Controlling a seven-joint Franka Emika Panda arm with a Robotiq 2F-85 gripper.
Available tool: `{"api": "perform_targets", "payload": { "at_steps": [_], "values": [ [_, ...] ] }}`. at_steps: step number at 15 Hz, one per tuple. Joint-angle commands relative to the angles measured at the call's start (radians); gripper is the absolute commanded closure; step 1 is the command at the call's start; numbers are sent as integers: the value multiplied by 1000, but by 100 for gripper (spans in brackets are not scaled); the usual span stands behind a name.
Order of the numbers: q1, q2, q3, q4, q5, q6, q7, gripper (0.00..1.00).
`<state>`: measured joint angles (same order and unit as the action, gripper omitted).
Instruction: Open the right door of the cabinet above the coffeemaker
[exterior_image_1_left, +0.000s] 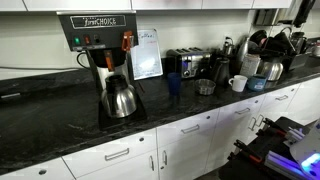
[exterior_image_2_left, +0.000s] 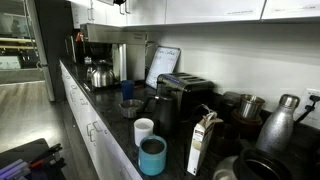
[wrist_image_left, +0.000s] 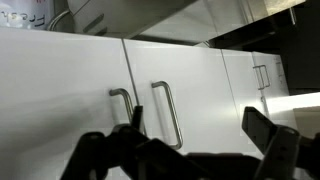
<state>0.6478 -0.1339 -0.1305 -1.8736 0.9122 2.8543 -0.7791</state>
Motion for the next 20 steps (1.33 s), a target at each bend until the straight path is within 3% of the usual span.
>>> {"api": "perform_targets", "payload": {
  "at_steps": [1, 10, 20],
  "values": [
    [13, 46, -26, 70, 83, -37, -119, 0],
    [-8, 163, -61, 196, 207, -82, -292, 0],
    [-17, 241, -77, 301, 285, -152, -326, 0]
  ]
}}
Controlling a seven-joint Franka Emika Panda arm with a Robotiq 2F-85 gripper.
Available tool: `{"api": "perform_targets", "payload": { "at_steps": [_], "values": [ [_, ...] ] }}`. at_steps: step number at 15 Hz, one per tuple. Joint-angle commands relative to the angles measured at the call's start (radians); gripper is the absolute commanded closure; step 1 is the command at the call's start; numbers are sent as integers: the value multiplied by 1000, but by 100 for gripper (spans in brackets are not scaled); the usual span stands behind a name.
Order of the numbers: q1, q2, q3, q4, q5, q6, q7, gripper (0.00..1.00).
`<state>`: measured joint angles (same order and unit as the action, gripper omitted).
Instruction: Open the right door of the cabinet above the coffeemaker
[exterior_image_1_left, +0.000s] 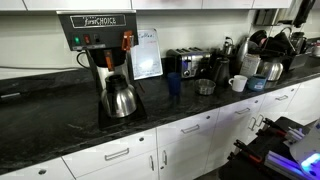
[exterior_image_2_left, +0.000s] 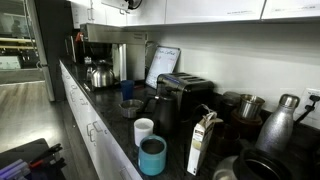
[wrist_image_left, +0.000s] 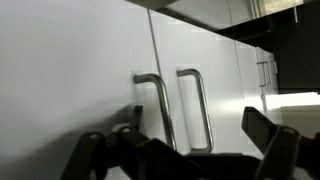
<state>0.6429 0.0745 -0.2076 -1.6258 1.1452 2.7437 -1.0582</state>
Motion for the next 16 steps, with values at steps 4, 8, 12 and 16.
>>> {"api": "perform_targets", "payload": {
  "at_steps": [4, 8, 12, 16],
  "values": [
    [-17, 65, -1, 91, 94, -62, -45, 0],
    [-19, 77, -1, 104, 142, -75, -53, 29],
    [-25, 74, -10, 96, 155, -73, -53, 53],
    [-32, 71, -20, 91, 150, -80, -50, 81]
  ]
}}
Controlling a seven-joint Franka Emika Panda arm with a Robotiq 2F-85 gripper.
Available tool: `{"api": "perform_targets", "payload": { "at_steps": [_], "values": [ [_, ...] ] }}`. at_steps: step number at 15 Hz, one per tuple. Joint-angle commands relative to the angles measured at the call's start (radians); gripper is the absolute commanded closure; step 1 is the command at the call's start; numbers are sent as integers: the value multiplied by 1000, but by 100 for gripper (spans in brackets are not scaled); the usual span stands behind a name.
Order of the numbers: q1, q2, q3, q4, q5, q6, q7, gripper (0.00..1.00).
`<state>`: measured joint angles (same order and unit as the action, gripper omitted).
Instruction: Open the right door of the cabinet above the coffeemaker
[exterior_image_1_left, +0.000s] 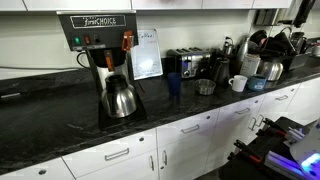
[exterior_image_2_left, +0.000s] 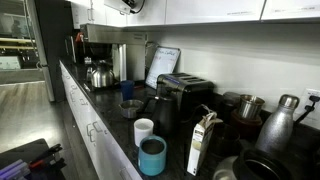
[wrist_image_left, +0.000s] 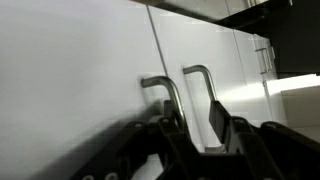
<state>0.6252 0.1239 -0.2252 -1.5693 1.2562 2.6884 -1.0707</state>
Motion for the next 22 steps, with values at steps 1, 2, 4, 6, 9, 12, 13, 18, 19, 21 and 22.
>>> {"api": "perform_targets", "payload": {
  "at_steps": [1, 2, 4, 6, 9, 12, 13, 18, 19, 21, 22],
  "values": [
    [-16, 21, -3, 34, 38, -26, -38, 88],
    [-17, 22, -3, 35, 36, -26, -40, 95],
    [-19, 23, -3, 39, 36, -29, -47, 100],
    [-19, 15, -1, 36, 46, -38, -69, 96],
    [-20, 2, 2, 28, 67, -56, -79, 96],
    [-22, -17, 5, 13, 95, -76, -84, 96],
    [-21, -24, 5, 7, 99, -78, -88, 96],
    [-14, -68, 7, -36, 104, -94, -99, 96],
    [-13, -74, 6, -42, 101, -97, -98, 96],
    [-10, -93, 7, -58, 97, -103, -97, 96],
    [-8, -104, 7, -69, 92, -107, -96, 96]
  ]
}}
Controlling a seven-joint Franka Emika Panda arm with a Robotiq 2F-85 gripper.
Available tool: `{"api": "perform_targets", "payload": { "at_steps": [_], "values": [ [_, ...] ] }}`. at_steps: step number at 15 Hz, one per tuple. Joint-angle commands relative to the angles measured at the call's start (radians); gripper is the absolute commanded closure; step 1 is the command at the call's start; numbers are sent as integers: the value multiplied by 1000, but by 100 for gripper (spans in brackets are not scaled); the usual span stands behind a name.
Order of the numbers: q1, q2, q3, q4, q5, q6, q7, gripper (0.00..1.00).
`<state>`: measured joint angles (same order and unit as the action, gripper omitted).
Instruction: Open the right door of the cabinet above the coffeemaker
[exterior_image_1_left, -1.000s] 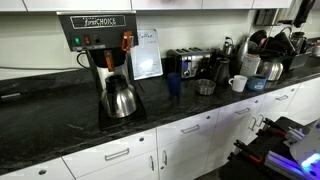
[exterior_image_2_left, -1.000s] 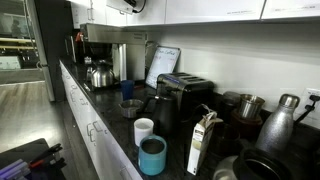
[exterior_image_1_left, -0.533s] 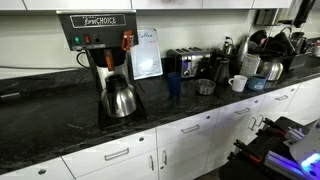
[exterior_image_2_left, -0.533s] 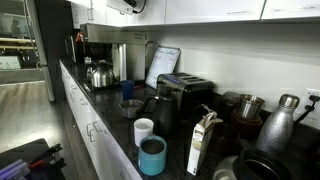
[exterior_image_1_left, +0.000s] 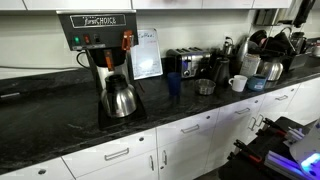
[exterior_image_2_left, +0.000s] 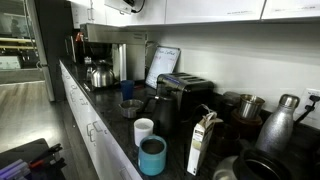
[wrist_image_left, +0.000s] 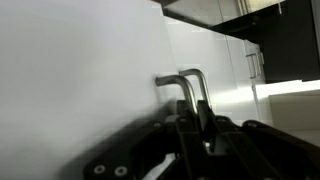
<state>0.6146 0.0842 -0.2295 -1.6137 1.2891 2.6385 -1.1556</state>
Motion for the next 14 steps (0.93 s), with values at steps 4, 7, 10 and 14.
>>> {"api": "perform_targets", "payload": {
  "at_steps": [4, 7, 10, 14],
  "values": [
    [9, -114, 10, -70, 38, -67, -7, 96],
    [13, -157, 12, -115, 20, -58, 4, 96],
    [16, -200, 15, -162, -6, -43, 18, 96],
    [-143, -257, 172, -220, -43, -45, 38, 96]
  ]
}}
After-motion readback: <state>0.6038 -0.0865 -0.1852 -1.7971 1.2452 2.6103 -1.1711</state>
